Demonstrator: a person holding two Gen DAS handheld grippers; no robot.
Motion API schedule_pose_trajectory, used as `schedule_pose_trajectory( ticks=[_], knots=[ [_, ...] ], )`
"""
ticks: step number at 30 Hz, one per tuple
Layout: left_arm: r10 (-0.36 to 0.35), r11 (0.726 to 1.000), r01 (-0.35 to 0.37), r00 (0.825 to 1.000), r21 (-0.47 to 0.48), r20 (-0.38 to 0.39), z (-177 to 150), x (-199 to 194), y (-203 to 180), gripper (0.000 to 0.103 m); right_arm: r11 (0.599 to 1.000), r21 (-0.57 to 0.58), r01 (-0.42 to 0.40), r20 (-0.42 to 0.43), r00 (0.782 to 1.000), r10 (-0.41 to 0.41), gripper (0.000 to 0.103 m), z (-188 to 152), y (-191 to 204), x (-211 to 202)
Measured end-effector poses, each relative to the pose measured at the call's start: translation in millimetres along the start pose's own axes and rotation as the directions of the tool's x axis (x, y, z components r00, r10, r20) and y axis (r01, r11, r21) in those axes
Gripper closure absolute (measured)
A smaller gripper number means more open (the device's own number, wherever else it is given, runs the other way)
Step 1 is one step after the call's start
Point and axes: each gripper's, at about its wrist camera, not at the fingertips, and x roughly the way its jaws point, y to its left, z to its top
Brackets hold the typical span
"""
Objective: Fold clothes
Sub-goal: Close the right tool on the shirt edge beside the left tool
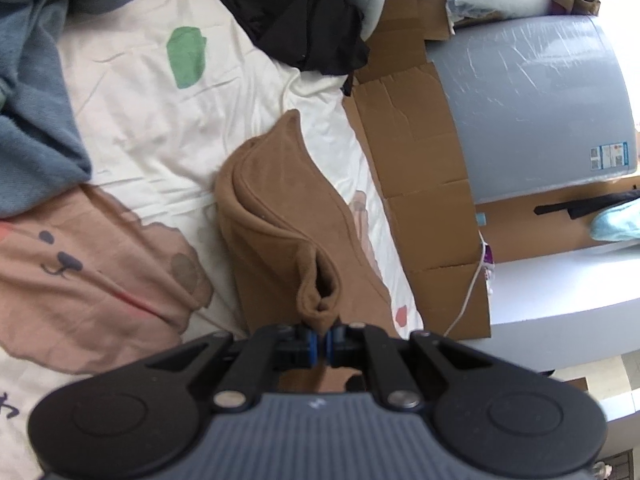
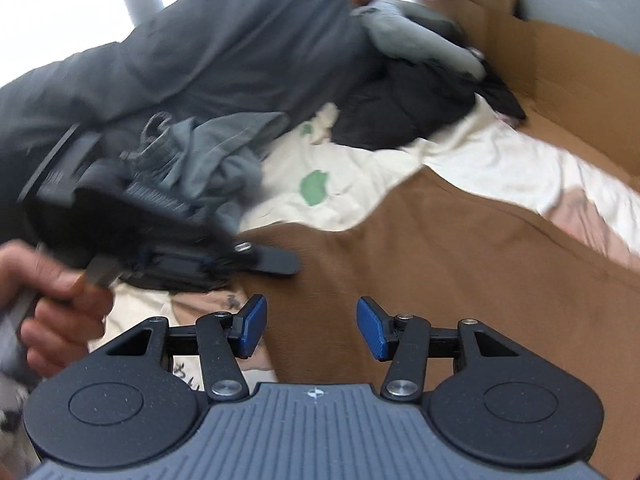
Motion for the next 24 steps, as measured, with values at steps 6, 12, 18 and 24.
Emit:
schedule_pose_trajectory(
  ticks=[6,12,18,24],
  knots=[
    [-0.013,1.000,0.013,1.000,-0.006,-0.027,4.5,6.1,-12.2,0.099,0.993,-0.097,0.062,-0.010,0.998,-0.063,0.046,8.2,25.7,16.5],
    [-0.012,0.999,0.010,0.999,-0.031,-0.044,4.6,7.1,-18.4,0.099,0.977,-0.141,0.158,-0.019,0.987,-0.162,0.047,12.7,37.9,33.5],
    [-0.004,0.996,-0.004,0.996,-0.091,-0.087,8.4,8.8,-18.2,0.099,0.949,-0.194,0.250,-0.033,0.965,-0.261,0.053,15.9,48.8,46.2],
    [-0.002,0.993,-0.010,0.995,-0.115,-0.103,21.6,11.0,-25.1,0.099,0.930,-0.229,0.288,-0.032,0.952,-0.303,0.053,25.3,47.5,48.5]
  ],
)
